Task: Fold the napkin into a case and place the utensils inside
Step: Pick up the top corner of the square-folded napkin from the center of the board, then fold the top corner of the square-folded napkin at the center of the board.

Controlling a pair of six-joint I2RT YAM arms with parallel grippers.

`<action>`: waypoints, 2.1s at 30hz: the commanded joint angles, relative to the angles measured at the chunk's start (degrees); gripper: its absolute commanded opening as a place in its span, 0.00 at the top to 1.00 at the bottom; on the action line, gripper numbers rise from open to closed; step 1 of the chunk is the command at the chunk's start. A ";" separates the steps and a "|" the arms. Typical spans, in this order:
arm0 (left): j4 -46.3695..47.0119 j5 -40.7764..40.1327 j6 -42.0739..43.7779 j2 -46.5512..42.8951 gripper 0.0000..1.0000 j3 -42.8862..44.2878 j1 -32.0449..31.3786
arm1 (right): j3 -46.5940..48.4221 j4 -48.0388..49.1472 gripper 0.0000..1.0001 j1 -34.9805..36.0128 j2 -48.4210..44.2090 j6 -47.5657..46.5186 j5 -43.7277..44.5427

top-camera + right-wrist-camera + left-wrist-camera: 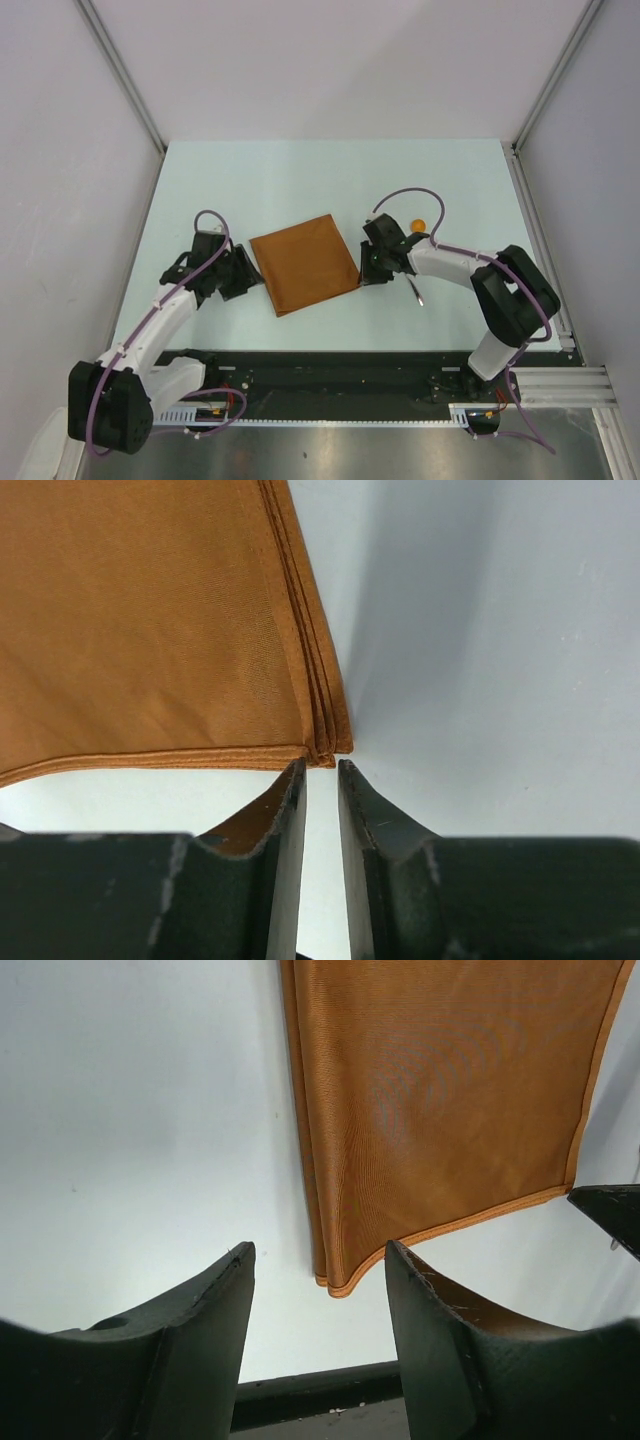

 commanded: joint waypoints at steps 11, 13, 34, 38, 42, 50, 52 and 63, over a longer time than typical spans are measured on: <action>0.65 1.88 1.85 0.19 0.40 0.90 0.58 | 2.72 2.04 0.83 0.16 1.81 -0.53 -1.03; 0.83 1.96 1.85 0.18 0.40 0.73 0.58 | 3.24 1.60 0.85 0.34 1.99 -0.71 -0.85; 0.83 2.58 2.64 0.54 0.40 1.69 1.02 | 3.95 1.07 0.79 0.69 3.48 -0.45 -1.73; 1.27 2.76 2.82 1.50 0.40 2.57 1.02 | 3.68 1.07 0.90 0.69 3.22 -0.18 -1.91; 2.58 3.37 2.90 3.69 0.40 3.45 1.46 | 5.43 0.72 1.00 1.04 1.38 -0.09 -1.91; 6.27 7.06 3.96 11.78 0.44 8.89 5.41 | 14.48 1.51 1.00 2.53 5.93 -1.59 -7.08; 6.54 7.50 4.31 13.01 0.44 9.60 6.12 | 17.12 3.34 1.00 3.32 9.43 -2.11 -9.27; 10.40 11.62 4.14 17.32 0.57 8.90 8.14 | 40.14 4.94 1.00 6.14 27.03 -2.47 -18.78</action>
